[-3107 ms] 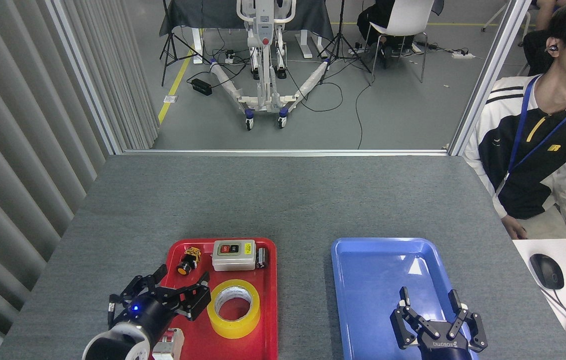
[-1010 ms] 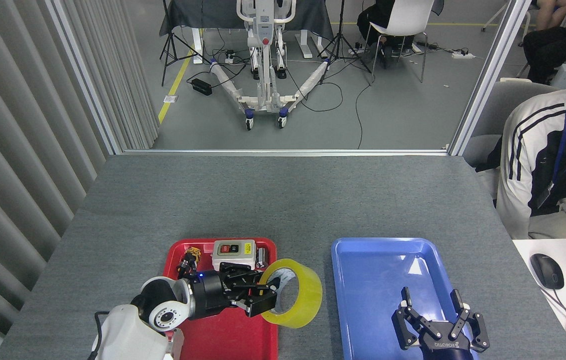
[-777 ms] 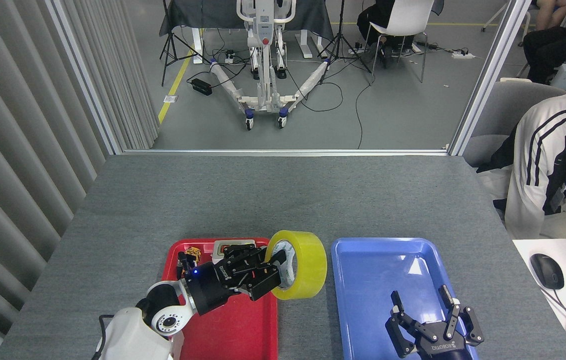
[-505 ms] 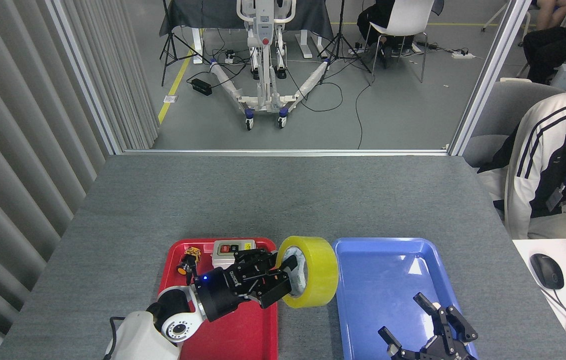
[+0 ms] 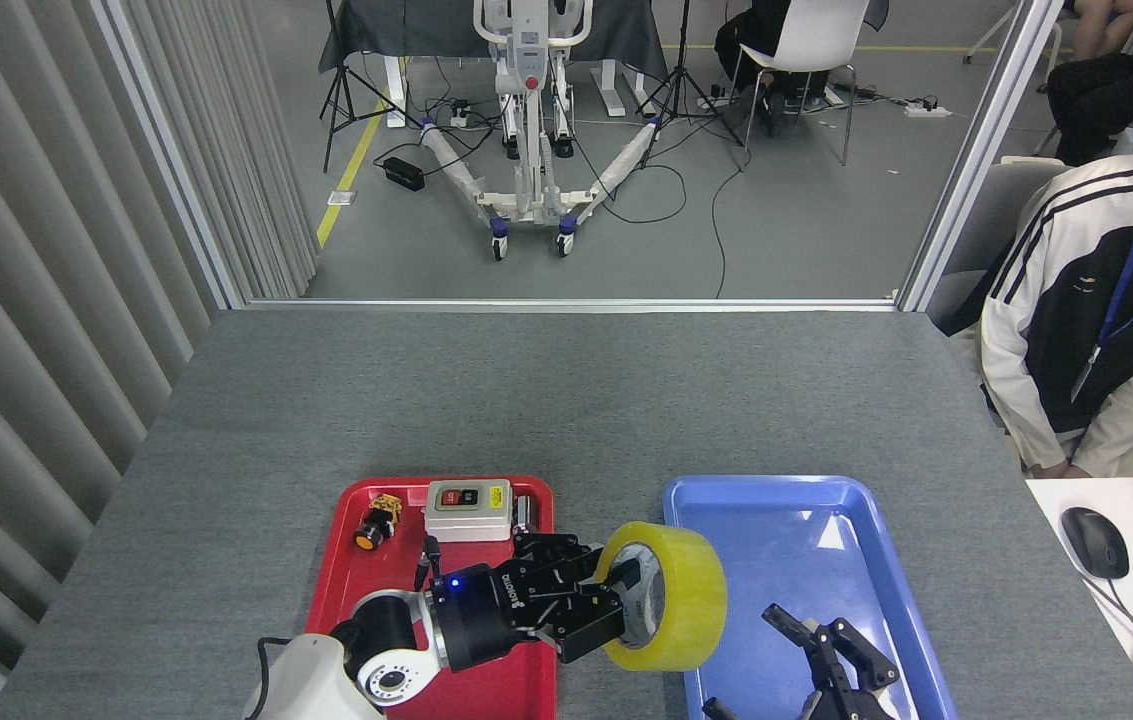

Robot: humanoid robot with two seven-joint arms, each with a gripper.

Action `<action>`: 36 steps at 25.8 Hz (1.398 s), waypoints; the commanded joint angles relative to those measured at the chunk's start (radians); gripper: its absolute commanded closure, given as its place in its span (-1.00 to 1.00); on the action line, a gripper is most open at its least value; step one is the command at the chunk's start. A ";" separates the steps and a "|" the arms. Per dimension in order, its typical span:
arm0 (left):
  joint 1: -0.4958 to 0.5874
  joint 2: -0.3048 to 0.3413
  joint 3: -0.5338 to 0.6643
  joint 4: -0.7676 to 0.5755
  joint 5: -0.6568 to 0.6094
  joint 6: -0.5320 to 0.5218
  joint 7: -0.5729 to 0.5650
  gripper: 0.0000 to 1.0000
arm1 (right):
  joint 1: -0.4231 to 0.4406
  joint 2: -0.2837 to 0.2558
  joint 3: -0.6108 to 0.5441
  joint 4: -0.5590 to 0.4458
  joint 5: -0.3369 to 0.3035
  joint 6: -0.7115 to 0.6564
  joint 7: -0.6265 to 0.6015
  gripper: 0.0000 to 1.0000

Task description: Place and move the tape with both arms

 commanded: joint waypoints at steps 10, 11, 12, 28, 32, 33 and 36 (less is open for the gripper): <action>0.026 -0.007 -0.082 -0.052 -0.013 0.001 0.001 1.00 | 0.000 0.024 0.103 0.008 0.042 -0.001 -0.002 -0.22; 0.032 -0.011 -0.082 -0.053 -0.013 0.001 0.001 1.00 | 0.000 0.022 0.103 0.008 0.051 -0.001 -0.002 0.01; 0.034 -0.019 -0.082 -0.053 -0.013 0.001 0.001 1.00 | 0.000 0.022 0.103 0.008 0.062 -0.001 -0.002 0.22; 0.040 -0.045 0.006 -0.053 0.013 0.001 0.087 -1.00 | 0.011 0.025 0.101 0.008 0.083 -0.001 -0.002 1.00; 0.060 -0.019 0.085 -0.076 0.027 0.133 0.133 -1.00 | 0.011 0.021 0.084 0.008 0.079 -0.001 0.004 1.00; 0.089 0.005 0.115 -0.095 0.047 0.183 0.162 -1.00 | 0.010 0.018 0.077 0.010 0.076 -0.001 0.007 1.00; 0.170 0.067 0.210 -0.151 0.138 0.337 0.300 -1.00 | -0.001 0.004 0.055 0.013 0.073 0.123 0.050 0.97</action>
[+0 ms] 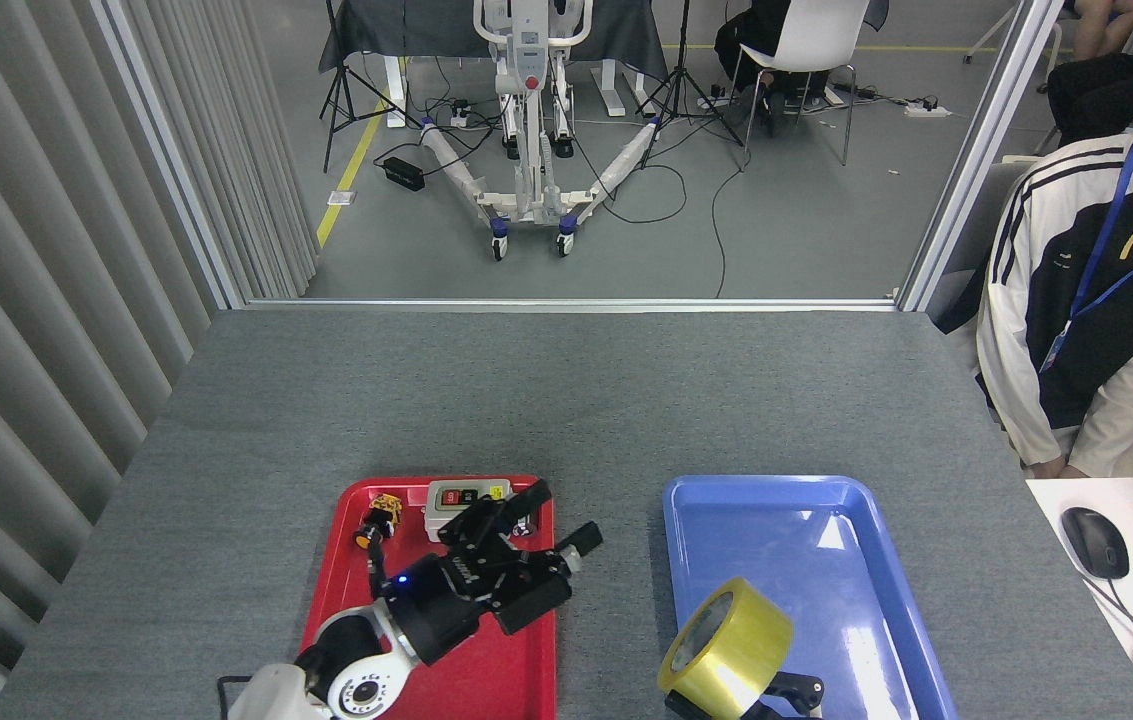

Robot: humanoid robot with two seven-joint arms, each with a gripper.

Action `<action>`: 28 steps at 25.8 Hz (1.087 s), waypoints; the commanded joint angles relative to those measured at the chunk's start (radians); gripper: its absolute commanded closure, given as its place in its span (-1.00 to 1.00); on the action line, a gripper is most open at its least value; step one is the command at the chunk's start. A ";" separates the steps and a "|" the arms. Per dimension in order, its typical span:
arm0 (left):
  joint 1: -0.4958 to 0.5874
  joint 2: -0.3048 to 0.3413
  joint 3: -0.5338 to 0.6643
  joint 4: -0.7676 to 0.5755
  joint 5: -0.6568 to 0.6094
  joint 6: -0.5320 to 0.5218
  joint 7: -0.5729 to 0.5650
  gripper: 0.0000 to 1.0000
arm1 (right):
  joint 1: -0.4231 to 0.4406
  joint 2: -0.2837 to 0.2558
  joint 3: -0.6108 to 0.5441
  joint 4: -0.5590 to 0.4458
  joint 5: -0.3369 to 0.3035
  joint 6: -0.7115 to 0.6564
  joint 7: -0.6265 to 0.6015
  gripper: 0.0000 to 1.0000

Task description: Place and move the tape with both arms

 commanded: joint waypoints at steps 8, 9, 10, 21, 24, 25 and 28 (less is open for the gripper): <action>0.285 0.105 0.341 -0.138 -0.120 0.199 0.381 -0.98 | -0.127 -0.035 -0.017 0.005 -0.137 0.491 0.612 0.65; 0.300 0.102 0.356 -0.138 -0.246 0.229 0.384 -0.98 | -0.143 -0.037 -0.015 0.003 -0.137 0.503 0.672 0.61; 0.311 0.097 0.359 -0.144 -0.381 0.272 0.391 -0.98 | -0.153 -0.043 -0.015 0.002 -0.138 0.506 0.720 0.51; 0.412 0.076 0.342 -0.189 -0.570 0.481 0.462 -0.99 | -0.179 -0.058 0.014 -0.015 -0.146 0.583 1.125 -0.33; 0.414 0.074 0.342 -0.186 -0.565 0.479 0.451 -1.00 | -0.179 -0.058 0.028 -0.017 -0.146 0.632 1.142 -0.95; 0.414 0.073 0.342 -0.186 -0.562 0.476 0.447 -1.00 | -0.179 -0.058 0.028 -0.018 -0.146 0.635 1.140 -0.97; 0.414 0.070 0.342 -0.184 -0.559 0.473 0.445 -1.00 | -0.179 -0.061 0.028 -0.020 -0.146 0.627 1.136 -0.98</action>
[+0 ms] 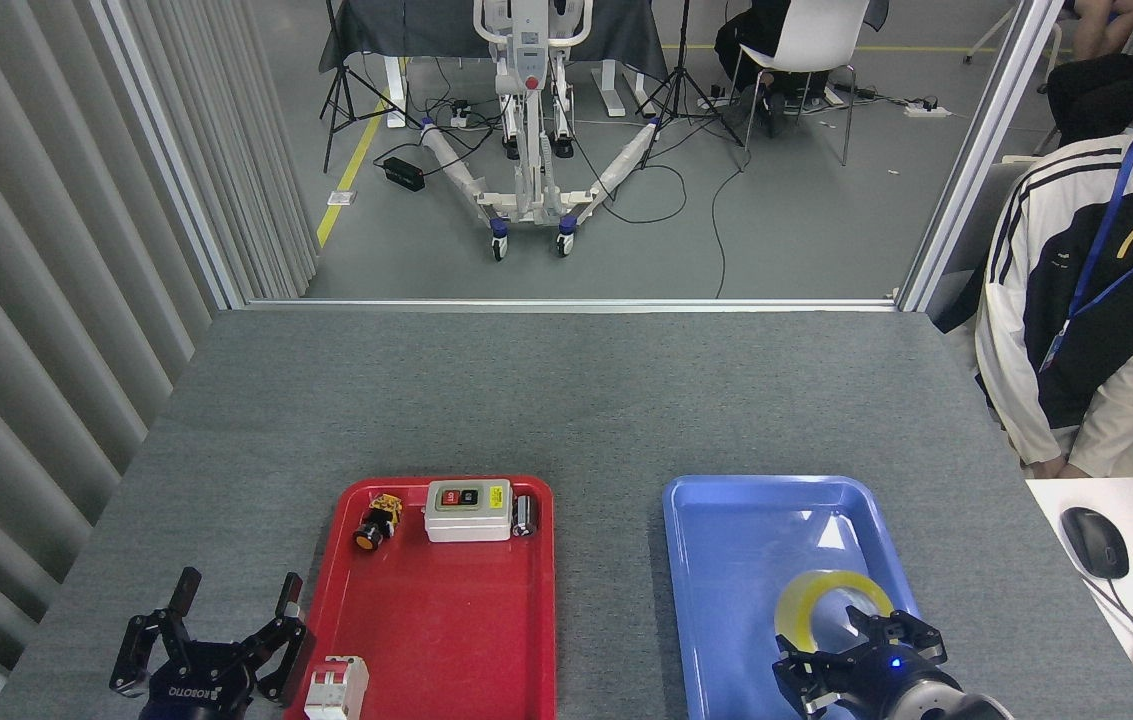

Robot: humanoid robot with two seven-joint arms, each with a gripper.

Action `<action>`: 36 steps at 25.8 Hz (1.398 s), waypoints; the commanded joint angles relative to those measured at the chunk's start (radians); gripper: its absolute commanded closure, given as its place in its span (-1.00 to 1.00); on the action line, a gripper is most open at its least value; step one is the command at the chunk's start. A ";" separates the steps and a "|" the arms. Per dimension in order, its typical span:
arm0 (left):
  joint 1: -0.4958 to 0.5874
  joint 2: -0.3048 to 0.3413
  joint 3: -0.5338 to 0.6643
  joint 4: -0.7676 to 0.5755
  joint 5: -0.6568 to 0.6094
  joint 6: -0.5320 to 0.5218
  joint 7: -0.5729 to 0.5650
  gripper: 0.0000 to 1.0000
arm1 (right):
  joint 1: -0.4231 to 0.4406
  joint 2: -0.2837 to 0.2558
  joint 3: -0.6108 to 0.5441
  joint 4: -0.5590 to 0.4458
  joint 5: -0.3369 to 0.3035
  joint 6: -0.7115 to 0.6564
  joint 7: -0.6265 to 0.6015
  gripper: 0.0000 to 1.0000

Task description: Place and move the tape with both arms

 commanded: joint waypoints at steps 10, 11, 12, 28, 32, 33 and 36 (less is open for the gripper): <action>0.001 -0.003 0.001 -0.002 0.003 -0.005 -0.006 -1.00 | 0.015 -0.004 -0.027 -0.006 -0.002 0.014 -0.262 -0.98; 0.001 -0.003 0.001 -0.003 0.003 -0.005 -0.007 -1.00 | 0.031 0.001 -0.050 -0.005 -0.002 0.022 -0.366 -0.98; 0.003 -0.003 0.003 -0.006 0.003 -0.004 -0.007 -1.00 | 0.061 0.007 -0.070 -0.002 -0.002 0.034 -0.468 -0.98; -0.037 -0.043 -0.023 0.003 0.003 0.080 -0.086 -1.00 | 0.144 0.145 -0.056 0.010 -0.003 0.258 -0.951 -0.99; -0.074 -0.075 -0.040 0.018 0.003 0.068 -0.087 -1.00 | 0.149 0.148 -0.056 0.010 -0.006 0.260 -0.945 -0.99; -0.086 -0.084 -0.040 0.031 0.003 0.067 -0.092 -1.00 | 0.149 0.147 -0.056 0.010 -0.014 0.260 -0.933 -0.99; -0.101 -0.090 -0.040 0.051 0.002 0.027 -0.145 -1.00 | 0.149 0.147 -0.056 0.009 -0.034 0.258 -0.848 -0.99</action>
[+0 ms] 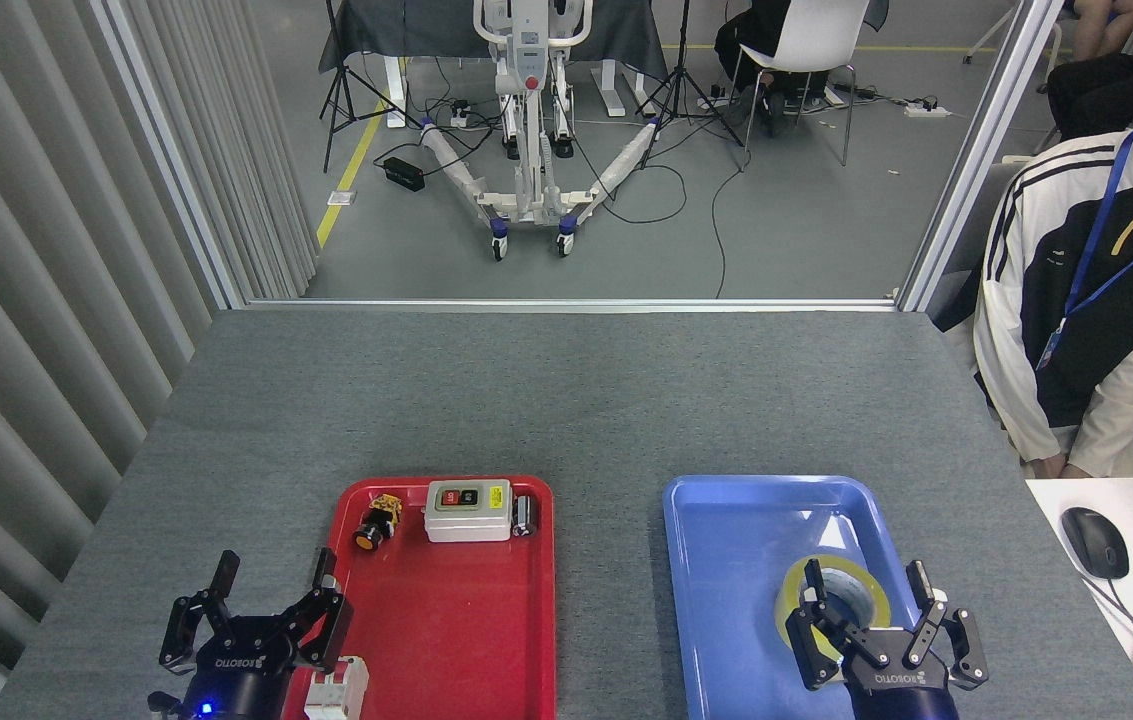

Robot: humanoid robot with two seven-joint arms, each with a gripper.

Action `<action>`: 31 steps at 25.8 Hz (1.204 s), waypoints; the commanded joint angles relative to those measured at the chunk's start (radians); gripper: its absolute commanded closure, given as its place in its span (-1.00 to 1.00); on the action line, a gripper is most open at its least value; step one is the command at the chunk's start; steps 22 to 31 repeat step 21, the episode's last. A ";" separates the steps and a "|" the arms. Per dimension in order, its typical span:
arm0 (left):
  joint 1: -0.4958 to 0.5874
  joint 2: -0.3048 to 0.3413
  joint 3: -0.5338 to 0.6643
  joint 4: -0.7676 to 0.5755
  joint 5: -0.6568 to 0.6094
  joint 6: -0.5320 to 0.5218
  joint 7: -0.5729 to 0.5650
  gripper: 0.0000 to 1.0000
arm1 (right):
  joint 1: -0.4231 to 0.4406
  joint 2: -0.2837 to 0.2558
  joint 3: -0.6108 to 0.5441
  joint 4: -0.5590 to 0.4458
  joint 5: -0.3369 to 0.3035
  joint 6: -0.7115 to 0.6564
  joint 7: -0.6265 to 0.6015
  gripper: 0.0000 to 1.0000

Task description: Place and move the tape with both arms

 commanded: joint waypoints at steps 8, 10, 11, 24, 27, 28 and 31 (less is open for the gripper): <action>-0.018 -0.011 0.000 0.018 -0.004 -0.047 -0.069 -1.00 | 0.007 -0.001 0.000 -0.001 -0.013 -0.002 0.070 -0.99; -0.018 -0.010 0.000 0.019 -0.003 -0.047 -0.069 -1.00 | 0.007 -0.001 0.000 -0.001 -0.013 -0.004 0.070 -1.00; -0.018 -0.010 0.000 0.021 -0.003 -0.047 -0.069 -1.00 | 0.007 -0.003 0.000 -0.002 -0.013 -0.010 0.070 -1.00; -0.018 -0.004 0.002 0.016 -0.001 -0.054 -0.070 -1.00 | 0.007 -0.003 0.008 0.007 -0.013 -0.021 0.074 -1.00; -0.018 -0.004 0.002 0.016 -0.001 -0.054 -0.070 -1.00 | 0.007 -0.003 0.008 0.007 -0.013 -0.021 0.074 -1.00; -0.018 -0.004 0.002 0.016 -0.001 -0.054 -0.070 -1.00 | 0.007 -0.003 0.008 0.007 -0.013 -0.021 0.074 -1.00; -0.018 -0.004 0.002 0.016 -0.001 -0.054 -0.070 -1.00 | 0.007 -0.003 0.008 0.007 -0.013 -0.021 0.074 -1.00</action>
